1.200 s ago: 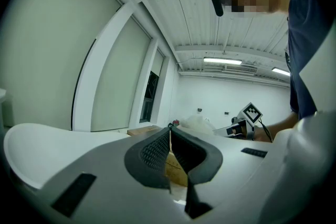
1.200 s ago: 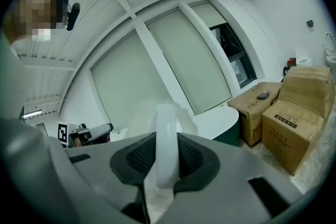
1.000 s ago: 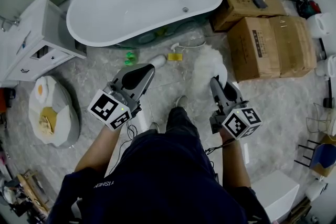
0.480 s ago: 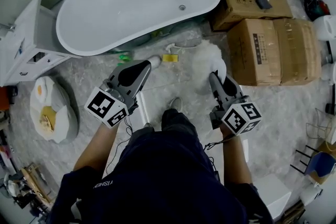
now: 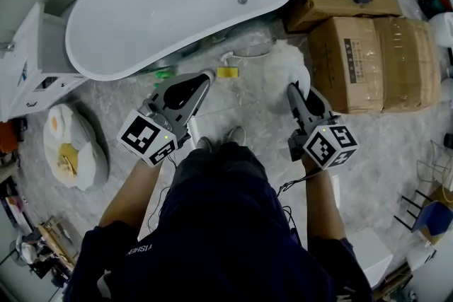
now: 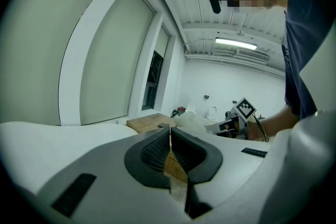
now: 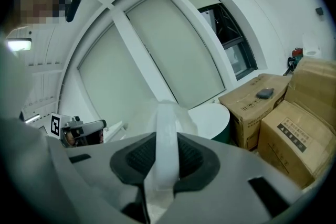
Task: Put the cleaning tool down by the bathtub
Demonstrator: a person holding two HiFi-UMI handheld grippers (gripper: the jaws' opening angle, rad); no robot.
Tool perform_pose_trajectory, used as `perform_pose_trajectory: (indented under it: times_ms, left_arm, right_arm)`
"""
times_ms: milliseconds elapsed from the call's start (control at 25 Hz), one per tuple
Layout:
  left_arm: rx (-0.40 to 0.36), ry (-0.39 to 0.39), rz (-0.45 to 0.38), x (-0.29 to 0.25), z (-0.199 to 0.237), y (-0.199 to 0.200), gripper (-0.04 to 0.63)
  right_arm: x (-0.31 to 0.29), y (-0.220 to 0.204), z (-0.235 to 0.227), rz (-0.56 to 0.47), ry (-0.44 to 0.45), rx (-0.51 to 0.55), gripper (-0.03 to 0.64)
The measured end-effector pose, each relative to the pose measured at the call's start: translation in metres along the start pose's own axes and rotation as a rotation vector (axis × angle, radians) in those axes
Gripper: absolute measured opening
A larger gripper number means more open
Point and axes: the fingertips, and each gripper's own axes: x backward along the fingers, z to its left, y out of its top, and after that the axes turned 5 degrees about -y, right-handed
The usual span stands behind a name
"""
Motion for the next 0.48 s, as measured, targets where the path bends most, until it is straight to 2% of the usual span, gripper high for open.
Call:
perform_pose_trajectory:
  times_ms: [480]
  left_arm:
    - [0.037,-0.078,0.077,-0.047,0.038,-0.036,0.034]
  right_arm:
    - [-0.043,-0.018,-0.053,0.019,-0.119,-0.029,0.094]
